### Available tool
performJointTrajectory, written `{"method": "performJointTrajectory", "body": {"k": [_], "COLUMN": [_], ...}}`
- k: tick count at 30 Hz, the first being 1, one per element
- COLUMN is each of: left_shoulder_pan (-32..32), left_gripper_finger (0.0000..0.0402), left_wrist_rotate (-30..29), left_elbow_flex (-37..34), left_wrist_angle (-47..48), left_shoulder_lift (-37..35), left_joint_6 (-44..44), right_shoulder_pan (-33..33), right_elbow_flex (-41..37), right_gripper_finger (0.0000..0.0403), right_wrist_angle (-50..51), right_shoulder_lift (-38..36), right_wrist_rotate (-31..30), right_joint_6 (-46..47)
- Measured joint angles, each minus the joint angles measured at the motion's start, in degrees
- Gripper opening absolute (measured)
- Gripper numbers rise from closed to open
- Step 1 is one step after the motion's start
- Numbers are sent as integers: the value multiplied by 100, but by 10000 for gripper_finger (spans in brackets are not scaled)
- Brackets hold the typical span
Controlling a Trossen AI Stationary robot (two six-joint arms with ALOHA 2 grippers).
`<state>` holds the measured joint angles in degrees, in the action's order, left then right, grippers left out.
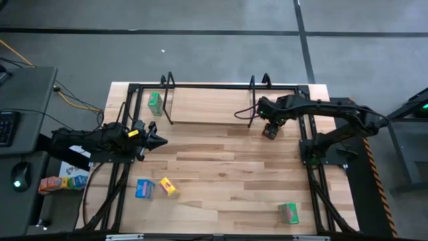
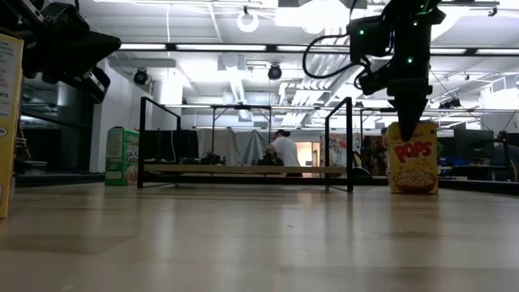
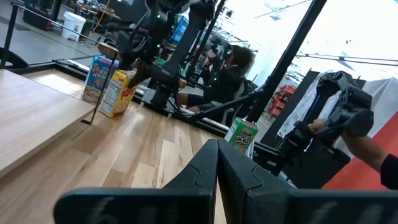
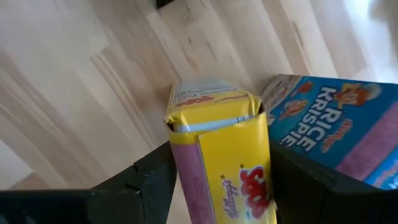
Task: Stack cereal on shelf
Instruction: Put the top yellow cereal box on the shelf
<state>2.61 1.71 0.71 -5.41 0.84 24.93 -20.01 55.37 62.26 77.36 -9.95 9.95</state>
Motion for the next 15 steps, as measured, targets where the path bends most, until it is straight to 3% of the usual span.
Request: {"method": "performJointTrajectory", "body": {"k": [7, 15], "left_shoulder_pan": [0, 0], "left_gripper_finger": [1, 1], "left_wrist_rotate": [-2, 0], "left_elbow_flex": [-2, -1], "left_wrist_angle": [2, 1], "left_shoulder_lift": [0, 0], "left_joint_6": [-2, -2], "right_shoulder_pan": [0, 0], "right_elbow_flex": [0, 0], "right_gripper_finger": [206, 140], "right_wrist_angle": [241, 307], "right_shoulder_lift": [24, 22], "right_wrist_rotate": [8, 57], "right_joint_6": [-143, -229]}}
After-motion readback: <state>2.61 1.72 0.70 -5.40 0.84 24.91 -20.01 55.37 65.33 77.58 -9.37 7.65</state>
